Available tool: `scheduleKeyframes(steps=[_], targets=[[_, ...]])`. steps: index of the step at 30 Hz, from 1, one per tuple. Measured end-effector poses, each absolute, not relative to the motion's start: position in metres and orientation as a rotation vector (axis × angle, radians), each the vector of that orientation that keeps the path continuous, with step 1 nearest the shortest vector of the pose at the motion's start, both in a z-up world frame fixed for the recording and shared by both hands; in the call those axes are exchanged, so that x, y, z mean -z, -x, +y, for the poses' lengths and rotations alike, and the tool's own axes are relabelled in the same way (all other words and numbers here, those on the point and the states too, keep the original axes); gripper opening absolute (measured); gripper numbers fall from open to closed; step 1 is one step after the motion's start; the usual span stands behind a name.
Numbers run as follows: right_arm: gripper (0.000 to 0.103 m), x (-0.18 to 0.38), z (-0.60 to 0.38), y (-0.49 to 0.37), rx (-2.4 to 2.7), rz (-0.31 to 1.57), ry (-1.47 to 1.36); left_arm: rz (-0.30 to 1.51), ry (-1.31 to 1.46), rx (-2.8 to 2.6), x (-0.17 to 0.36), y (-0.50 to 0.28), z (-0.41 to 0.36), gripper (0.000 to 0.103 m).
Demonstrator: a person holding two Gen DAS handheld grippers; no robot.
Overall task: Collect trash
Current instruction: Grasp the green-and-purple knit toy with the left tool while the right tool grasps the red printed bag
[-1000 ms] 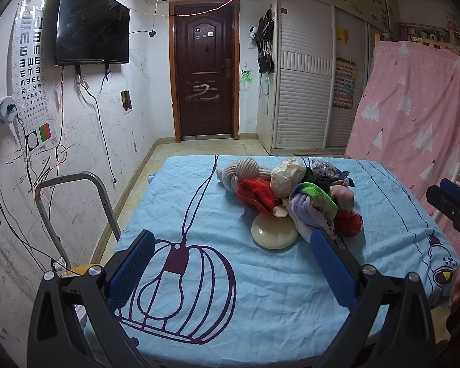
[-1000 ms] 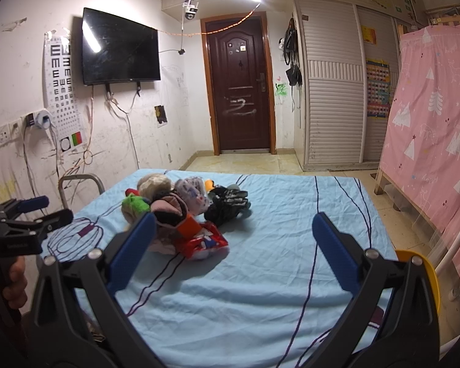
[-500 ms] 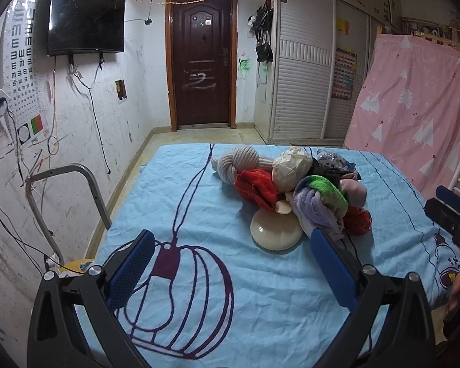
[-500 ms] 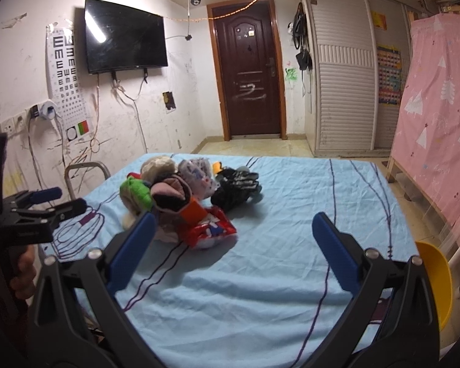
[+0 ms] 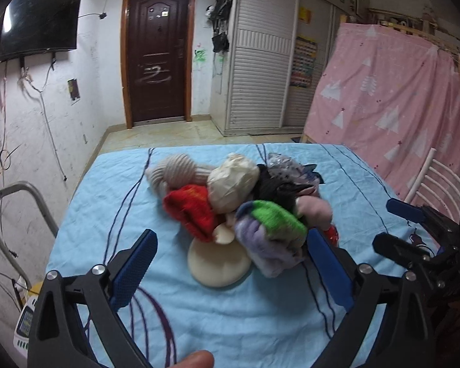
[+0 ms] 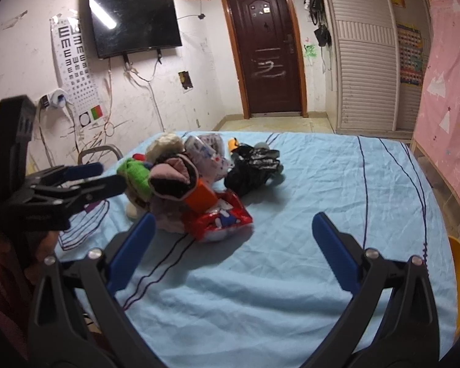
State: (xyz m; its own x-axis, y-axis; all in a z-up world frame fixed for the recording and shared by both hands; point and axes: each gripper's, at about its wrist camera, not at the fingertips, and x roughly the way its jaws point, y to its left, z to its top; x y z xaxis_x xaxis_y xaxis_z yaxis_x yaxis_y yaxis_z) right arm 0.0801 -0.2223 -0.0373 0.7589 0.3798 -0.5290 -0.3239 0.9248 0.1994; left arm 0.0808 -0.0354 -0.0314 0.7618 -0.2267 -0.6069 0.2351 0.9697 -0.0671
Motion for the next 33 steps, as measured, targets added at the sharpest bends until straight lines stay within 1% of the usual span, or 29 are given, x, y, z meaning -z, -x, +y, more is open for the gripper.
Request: scheduleKeyframes(steps=[1,4,5,6,7,8,9,10,12,13,18,20,24,27,28,29,31,33], targets=[[0.098,0.036,-0.221,-0.081,-0.392,0.595,-0.089,0.663,-0.017,0.259,0.031,-0.085,-0.039,0.079],[0.098,0.030,-0.216,-0.087,-0.411,0.590,-0.067,0.682,-0.021,0.282,0.032,-0.097,-0.047,0.067],[0.097,0.029,-0.216,-0.088,-0.415,0.586,-0.065,0.688,-0.025,0.289,0.034,-0.101,-0.049,0.065],[0.097,0.027,-0.215,-0.090,-0.423,0.584,-0.065,0.693,-0.026,0.295,0.035,-0.103,-0.050,0.059],[0.095,0.025,-0.214,-0.092,-0.433,0.584,-0.065,0.701,-0.026,0.305,0.037,-0.106,-0.052,0.050],[0.093,0.024,-0.213,-0.094,-0.450,0.585,-0.066,0.711,-0.022,0.318,0.039,-0.108,-0.053,0.044],[0.090,0.023,-0.211,-0.096,-0.462,0.589,-0.066,0.722,-0.013,0.337,0.042,-0.110,-0.054,0.028],[0.089,0.022,-0.209,-0.099,-0.476,0.593,-0.062,0.728,-0.009,0.348,0.044,-0.110,-0.052,0.021],[0.087,0.022,-0.203,-0.103,-0.486,0.598,-0.046,0.715,-0.014,0.353,0.044,-0.109,-0.051,0.017],[0.085,0.022,-0.200,-0.105,-0.492,0.603,-0.036,0.708,-0.012,0.352,0.043,-0.108,-0.050,0.016],[0.084,0.034,-0.186,-0.120,-0.496,0.694,0.012,0.665,0.028,0.339,0.030,-0.098,-0.033,0.015],[0.080,0.042,-0.183,-0.126,-0.494,0.742,0.031,0.641,0.046,0.333,0.022,-0.095,-0.024,0.015],[0.068,0.051,-0.177,-0.136,-0.472,0.812,0.065,0.613,0.081,0.336,0.010,-0.090,-0.012,0.015],[0.064,0.055,-0.174,-0.138,-0.460,0.840,0.099,0.598,0.097,0.341,0.004,-0.086,-0.005,0.015],[0.060,0.057,-0.174,-0.140,-0.462,0.853,0.108,0.593,0.100,0.343,0.002,-0.085,-0.004,0.015],[0.058,0.060,-0.176,-0.141,-0.464,0.862,0.112,0.584,0.101,0.344,0.000,-0.083,-0.003,0.015],[0.047,0.063,-0.175,-0.143,-0.477,0.880,0.124,0.569,0.102,0.347,-0.005,-0.078,0.001,0.015],[0.042,0.062,-0.175,-0.141,-0.475,0.870,0.131,0.558,0.104,0.351,-0.009,-0.075,0.002,0.015]])
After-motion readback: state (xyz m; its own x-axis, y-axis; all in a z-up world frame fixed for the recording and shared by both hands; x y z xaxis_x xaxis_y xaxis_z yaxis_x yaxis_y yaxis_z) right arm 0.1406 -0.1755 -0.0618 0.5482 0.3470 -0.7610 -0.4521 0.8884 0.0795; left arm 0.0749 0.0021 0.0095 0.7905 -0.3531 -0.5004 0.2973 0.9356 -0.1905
